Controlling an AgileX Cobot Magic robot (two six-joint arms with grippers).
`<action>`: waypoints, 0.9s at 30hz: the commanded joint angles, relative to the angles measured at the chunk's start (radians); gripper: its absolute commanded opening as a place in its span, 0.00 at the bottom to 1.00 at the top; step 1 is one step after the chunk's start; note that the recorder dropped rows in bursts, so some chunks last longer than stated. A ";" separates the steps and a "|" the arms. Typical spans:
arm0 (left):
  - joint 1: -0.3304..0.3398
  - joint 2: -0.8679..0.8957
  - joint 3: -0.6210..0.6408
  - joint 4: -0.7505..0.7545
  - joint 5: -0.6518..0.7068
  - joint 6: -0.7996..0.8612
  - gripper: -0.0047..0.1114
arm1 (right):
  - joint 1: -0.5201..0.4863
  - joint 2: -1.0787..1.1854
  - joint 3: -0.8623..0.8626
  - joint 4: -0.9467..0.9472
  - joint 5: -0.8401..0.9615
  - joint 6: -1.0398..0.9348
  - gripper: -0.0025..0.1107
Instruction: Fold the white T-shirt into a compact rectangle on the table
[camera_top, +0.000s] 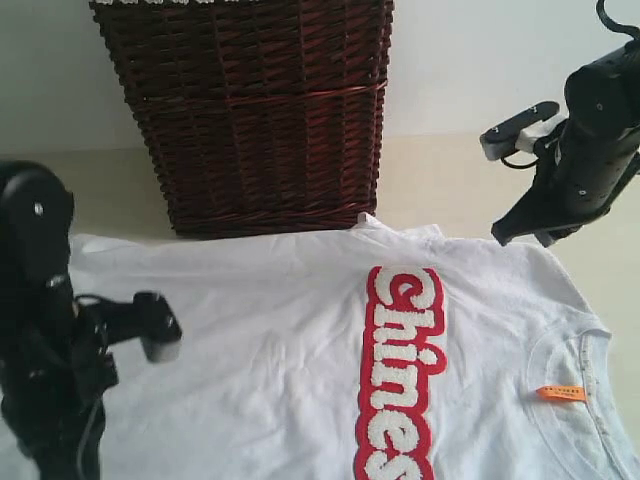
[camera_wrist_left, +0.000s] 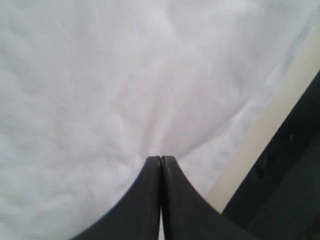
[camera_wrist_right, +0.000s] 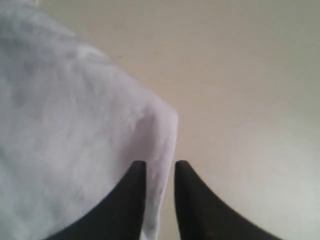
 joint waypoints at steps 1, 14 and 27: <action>-0.007 -0.096 -0.096 -0.117 -0.003 -0.003 0.04 | -0.002 0.025 -0.032 0.039 -0.043 0.048 0.57; -0.007 -0.138 -0.104 -0.190 -0.032 -0.007 0.04 | -0.002 0.223 -0.231 0.422 -0.071 -0.431 0.45; -0.007 -0.138 -0.104 -0.195 -0.034 -0.007 0.04 | -0.002 0.240 -0.231 0.427 0.061 -0.542 0.02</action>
